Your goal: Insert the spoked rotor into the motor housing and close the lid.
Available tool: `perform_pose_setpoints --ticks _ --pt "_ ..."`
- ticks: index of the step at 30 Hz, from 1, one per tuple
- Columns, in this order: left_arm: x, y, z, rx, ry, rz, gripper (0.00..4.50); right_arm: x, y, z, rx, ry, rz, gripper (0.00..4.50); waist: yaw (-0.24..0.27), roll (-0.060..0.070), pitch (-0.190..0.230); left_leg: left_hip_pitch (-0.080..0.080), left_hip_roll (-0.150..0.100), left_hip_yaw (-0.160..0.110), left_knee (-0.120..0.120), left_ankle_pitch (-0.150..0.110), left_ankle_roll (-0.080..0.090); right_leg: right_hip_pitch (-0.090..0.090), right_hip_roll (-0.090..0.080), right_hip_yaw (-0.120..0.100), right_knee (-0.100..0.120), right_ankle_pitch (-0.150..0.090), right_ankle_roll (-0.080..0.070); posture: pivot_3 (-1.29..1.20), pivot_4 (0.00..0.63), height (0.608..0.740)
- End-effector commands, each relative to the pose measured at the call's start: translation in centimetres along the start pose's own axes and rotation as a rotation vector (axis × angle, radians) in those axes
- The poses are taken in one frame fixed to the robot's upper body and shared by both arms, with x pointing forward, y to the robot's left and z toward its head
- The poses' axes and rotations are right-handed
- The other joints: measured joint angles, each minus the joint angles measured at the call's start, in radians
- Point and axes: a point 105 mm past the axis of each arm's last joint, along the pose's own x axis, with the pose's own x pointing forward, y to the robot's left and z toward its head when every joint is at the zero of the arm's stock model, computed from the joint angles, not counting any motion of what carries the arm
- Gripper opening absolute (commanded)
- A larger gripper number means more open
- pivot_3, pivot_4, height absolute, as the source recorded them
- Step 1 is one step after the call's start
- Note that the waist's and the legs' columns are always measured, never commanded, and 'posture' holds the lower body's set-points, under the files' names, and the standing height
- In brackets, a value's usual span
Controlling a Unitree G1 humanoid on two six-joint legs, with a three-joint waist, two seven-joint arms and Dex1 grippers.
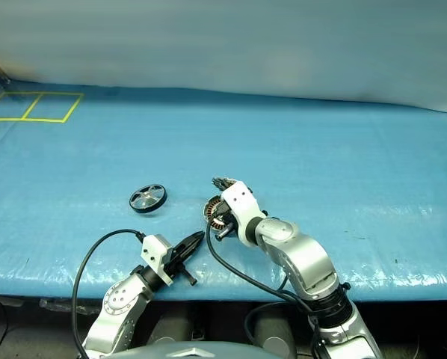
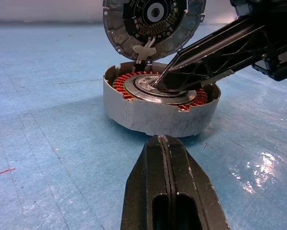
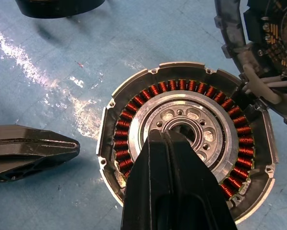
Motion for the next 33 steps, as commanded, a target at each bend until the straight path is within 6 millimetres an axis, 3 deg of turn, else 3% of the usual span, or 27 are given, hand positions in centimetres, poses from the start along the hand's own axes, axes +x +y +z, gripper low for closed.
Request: perform_pose_setpoints --ticks 1,4,12,16,20,25,28,33 --pt "0.2 -0.4 0.9 0.004 -0.031 -0.017 0.0 -0.4 0.0 0.7 0.02 -0.031 0.012 0.03 0.0 0.0 0.0 0.0 0.0 0.0 0.0 0.0 0.0 0.0 0.0 0.0 0.0 0.0 0.0 0.0 0.15 0.74" --pt "0.2 -0.4 0.9 0.004 -0.029 -0.017 0.0 -0.7 0.5 2.2 -0.009 -0.093 0.05 0.03 -0.001 0.0 0.001 -0.001 0.0 0.0 0.0 0.0 0.0 -0.001 0.0 0.0 0.0 0.0 0.0 0.0 0.15 0.74" --pt "0.2 -0.4 1.1 0.001 -0.033 -0.014 0.0 -0.9 0.6 3.6 -0.054 -0.162 0.062 0.03 -0.001 0.0 0.002 -0.002 0.0 0.0 0.0 0.0 0.0 -0.001 0.001 0.0 0.0 0.0 0.0 0.0 0.15 0.74" --pt "-0.1 0.3 1.3 0.022 -0.022 0.031 0.0 -1.7 1.5 4.5 -0.103 -0.243 0.112 0.03 -0.001 0.0 0.003 -0.002 0.0 0.0 0.0 0.0 0.0 -0.001 0.001 0.0 0.0 0.0 0.0 0.0 0.15 0.74" --pt "-1.2 3.0 2.4 0.059 0.024 0.124 0.0 -2.9 2.2 4.3 -0.097 -0.295 0.165 0.03 -0.002 -0.004 0.006 -0.002 0.001 -0.001 0.0 0.0 0.0 -0.001 0.002 0.0 0.0 -0.001 0.0 0.0 0.15 0.74" --pt "-3.5 8.3 6.8 0.139 0.13 0.209 0.0 -3.6 1.8 2.4 -0.061 -0.258 0.153 0.03 -0.002 -0.006 0.009 -0.001 0.002 -0.001 0.0 0.0 -0.001 -0.001 0.003 -0.001 0.001 -0.001 0.0 0.0 0.15 0.74" --pt "-3.8 10.7 10.6 0.109 0.107 0.201 0.0 -3.8 1.6 1.7 -0.041 -0.244 0.139 0.03 0.001 -0.006 0.012 -0.001 0.001 -0.002 0.001 0.0 -0.002 -0.001 0.003 -0.001 0.001 -0.001 0.0 0.0 0.15 0.74" --pt "-3.4 13.7 12.5 0.161 0.294 0.154 0.0 -3.7 1.6 0.9 -0.022 -0.227 0.125 0.03 0.0 -0.008 0.014 -0.001 0.0 -0.001 0.001 0.0 -0.002 0.001 0.003 0.0 0.002 -0.001 0.001 0.0 0.15 0.74"
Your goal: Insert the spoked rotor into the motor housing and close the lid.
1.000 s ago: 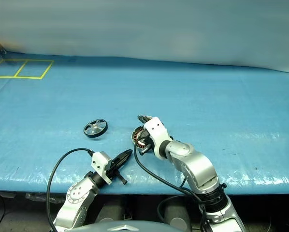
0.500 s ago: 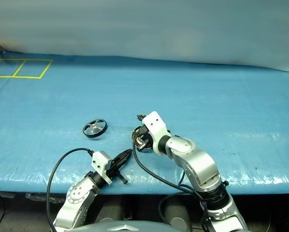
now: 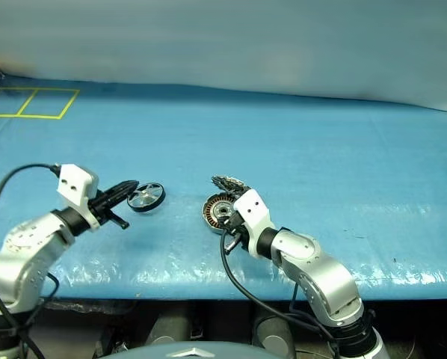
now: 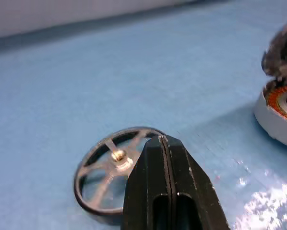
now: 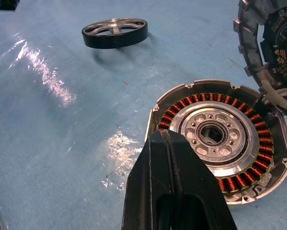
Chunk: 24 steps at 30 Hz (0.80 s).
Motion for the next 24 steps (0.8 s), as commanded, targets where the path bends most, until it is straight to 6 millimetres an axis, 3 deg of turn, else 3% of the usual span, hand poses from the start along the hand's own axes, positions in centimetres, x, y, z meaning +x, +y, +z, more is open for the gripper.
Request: perform_pose_setpoints --ticks 1,3,6,10,13,24 --pt "0.4 1.0 0.7 0.007 0.108 -0.068 0.0 -0.4 0.2 0.9 -0.022 -0.05 -0.005 0.03 0.0 -0.001 0.001 0.0 0.0 0.0 0.0 0.0 0.0 0.0 0.001 0.0 0.0 0.0 0.0 0.0 0.15 0.74" --pt "1.0 1.4 1.3 0.025 0.168 -0.129 0.0 -0.3 0.3 0.8 -0.022 -0.048 -0.005 0.03 0.0 -0.001 0.001 0.0 0.0 0.001 -0.001 0.001 -0.001 0.0 0.001 0.001 0.001 0.0 0.0 0.0 0.15 0.74" --pt "1.8 2.0 2.2 0.061 0.243 -0.187 0.57 -0.1 0.3 0.9 -0.02 -0.05 -0.002 0.0 0.001 -0.003 0.003 -0.001 0.0 0.001 -0.001 0.001 -0.002 0.001 0.002 0.002 0.001 0.0 0.001 0.0 0.15 0.74" --pt "2.8 3.7 3.5 0.25 0.332 -0.218 1.85 0.0 0.3 0.9 -0.019 -0.052 0.002 0.0 0.0 -0.004 0.003 -0.001 -0.003 0.002 -0.001 0.004 -0.007 0.001 0.005 0.005 0.001 0.0 0.001 0.0 0.15 0.74" --pt "3.4 3.7 4.1 0.28 0.383 -0.286 2.87 0.1 0.4 0.9 -0.018 -0.05 0.008 0.0 -0.001 -0.004 0.003 -0.001 -0.005 0.002 -0.002 0.005 -0.008 0.001 0.006 0.007 0.002 0.0 0.001 0.0 0.15 0.74" --pt "5.0 3.0 2.6 0.489 0.791 -0.523 2.87 0.0 0.0 0.2 -0.012 -0.013 0.023 0.0 0.001 -0.005 0.004 -0.003 -0.004 0.002 0.0 0.004 -0.007 0.0 0.008 0.011 0.002 0.002 0.006 0.0 0.15 0.74"
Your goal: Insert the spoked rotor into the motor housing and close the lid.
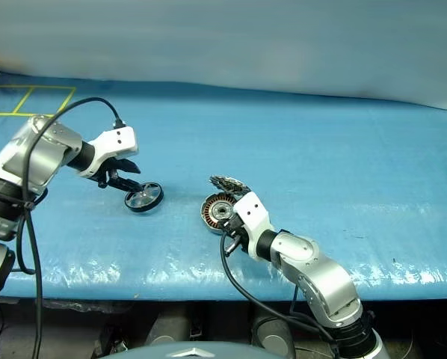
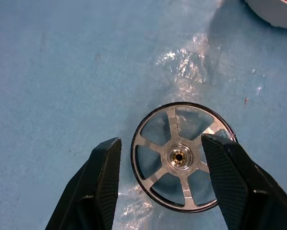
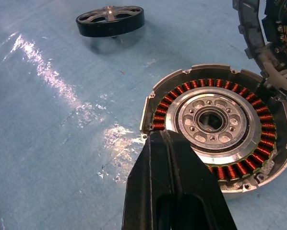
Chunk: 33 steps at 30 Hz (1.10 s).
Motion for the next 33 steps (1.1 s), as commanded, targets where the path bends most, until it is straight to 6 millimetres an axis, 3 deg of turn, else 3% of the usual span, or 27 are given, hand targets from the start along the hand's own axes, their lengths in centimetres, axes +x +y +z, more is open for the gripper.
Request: perform_pose_setpoints --ticks 1,19,33 --pt "-0.2 0.6 0.7 0.02 0.07 -0.026 2.87 -0.3 -0.1 0.6 -0.011 -0.023 0.011 0.0 0.001 0.0 0.0 0.0 0.0 0.0 0.001 0.0 0.0 0.0 0.0 0.0 0.0 0.0 0.0 0.0 0.15 0.74" --pt "1.2 1.8 -0.3 -0.067 0.224 -0.063 2.87 -0.6 0.2 -0.1 0.011 0.011 0.012 0.0 0.0 0.0 0.0 -0.003 0.0 -0.001 0.006 -0.004 0.007 -0.001 0.0 0.001 0.001 0.002 0.004 0.0 0.15 0.74" --pt "0.3 1.8 1.9 -0.085 0.132 -0.086 2.87 -0.1 0.1 0.0 0.013 0.006 0.011 0.0 0.0 0.0 0.0 -0.003 0.0 -0.001 0.013 -0.005 0.008 -0.001 0.0 0.001 0.007 0.003 0.004 0.0 0.15 0.74"
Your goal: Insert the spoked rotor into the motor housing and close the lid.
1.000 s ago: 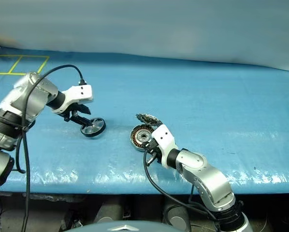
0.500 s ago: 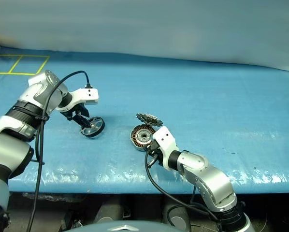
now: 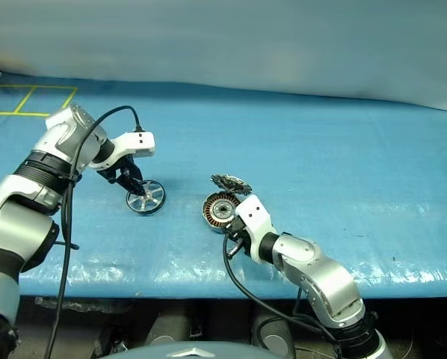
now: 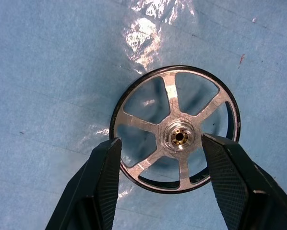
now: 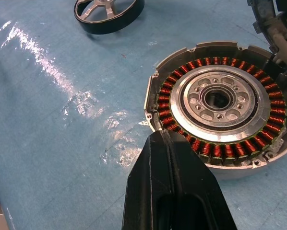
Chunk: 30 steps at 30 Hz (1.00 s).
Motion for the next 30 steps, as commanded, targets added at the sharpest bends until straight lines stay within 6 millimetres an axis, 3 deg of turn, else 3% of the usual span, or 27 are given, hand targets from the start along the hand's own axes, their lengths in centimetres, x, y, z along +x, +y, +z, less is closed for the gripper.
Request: perform_pose_setpoints --ticks 1,30 --pt "-1.4 0.2 0.9 0.012 -0.036 0.023 2.87 0.0 0.2 0.8 -0.011 -0.033 0.012 0.0 0.0 0.0 0.0 0.0 0.0 0.0 0.0 0.0 0.0 0.0 0.0 0.0 0.0 0.0 0.0 0.0 0.15 0.74" --pt "0.6 -0.9 -1.0 -0.028 0.018 -0.025 2.87 0.4 0.0 0.5 -0.008 -0.018 0.01 0.0 0.0 0.0 0.0 0.001 0.0 0.001 0.006 0.0 0.0 -0.001 0.0 0.003 0.01 0.0 -0.001 0.0 0.15 0.74"
